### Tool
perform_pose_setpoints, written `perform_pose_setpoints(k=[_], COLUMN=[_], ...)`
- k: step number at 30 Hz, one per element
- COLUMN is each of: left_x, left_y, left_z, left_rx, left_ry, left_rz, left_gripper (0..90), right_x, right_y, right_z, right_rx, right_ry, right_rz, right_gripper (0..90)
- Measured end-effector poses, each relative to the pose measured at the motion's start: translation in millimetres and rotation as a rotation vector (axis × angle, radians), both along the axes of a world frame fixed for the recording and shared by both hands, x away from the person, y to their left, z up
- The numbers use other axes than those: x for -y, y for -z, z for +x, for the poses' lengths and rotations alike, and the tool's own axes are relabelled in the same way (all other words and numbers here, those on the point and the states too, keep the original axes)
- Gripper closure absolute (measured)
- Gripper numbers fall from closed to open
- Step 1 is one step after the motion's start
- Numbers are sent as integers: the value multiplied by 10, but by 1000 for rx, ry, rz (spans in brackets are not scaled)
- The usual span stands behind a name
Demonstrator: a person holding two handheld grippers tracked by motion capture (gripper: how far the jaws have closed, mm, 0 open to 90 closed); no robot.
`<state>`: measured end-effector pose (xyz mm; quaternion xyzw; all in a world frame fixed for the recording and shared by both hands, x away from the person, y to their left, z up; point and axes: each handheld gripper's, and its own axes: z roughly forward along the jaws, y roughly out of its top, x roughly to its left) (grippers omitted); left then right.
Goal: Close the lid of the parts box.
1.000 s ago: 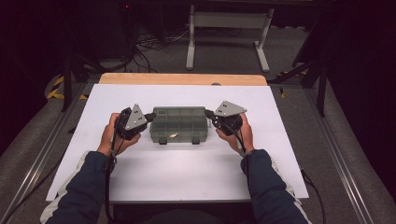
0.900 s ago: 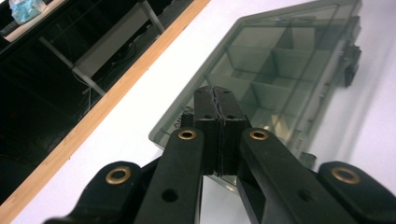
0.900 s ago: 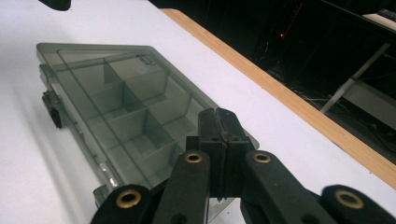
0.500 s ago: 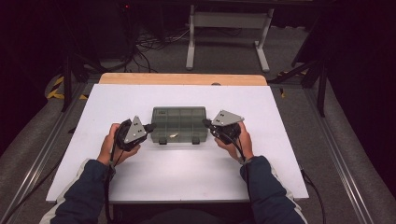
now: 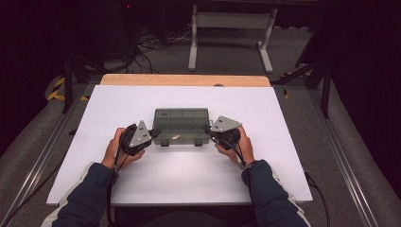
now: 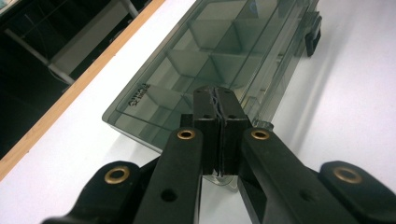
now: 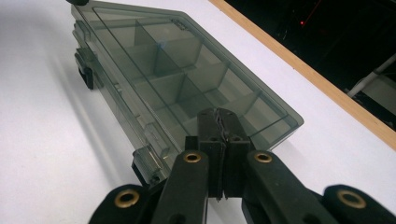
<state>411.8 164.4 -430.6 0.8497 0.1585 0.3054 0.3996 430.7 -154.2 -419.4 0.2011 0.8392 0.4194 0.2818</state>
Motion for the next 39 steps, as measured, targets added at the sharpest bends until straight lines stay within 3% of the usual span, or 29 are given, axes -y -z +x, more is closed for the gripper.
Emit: perform_pose_setpoints(k=[16,23,30,39], left_x=[25,-4,-2,8], left_y=[83,94,101,136], left_z=[40,68,73,88], left_rx=[-36,-44,-50,-68], left_ry=[4,-3,-3,-4], left_rz=[7,-14,-3,-6], left_gripper=[889,890,883,885], right_x=[-45,-40,-58,-59], right_y=[93,106,150,176], right_z=[8,12,25,31], right_rx=[-18,-26,-35,-40], right_ry=[-10,-6,-8,-2], right_rz=[-23,-3,-15,4], right_gripper=[897,899,900,900])
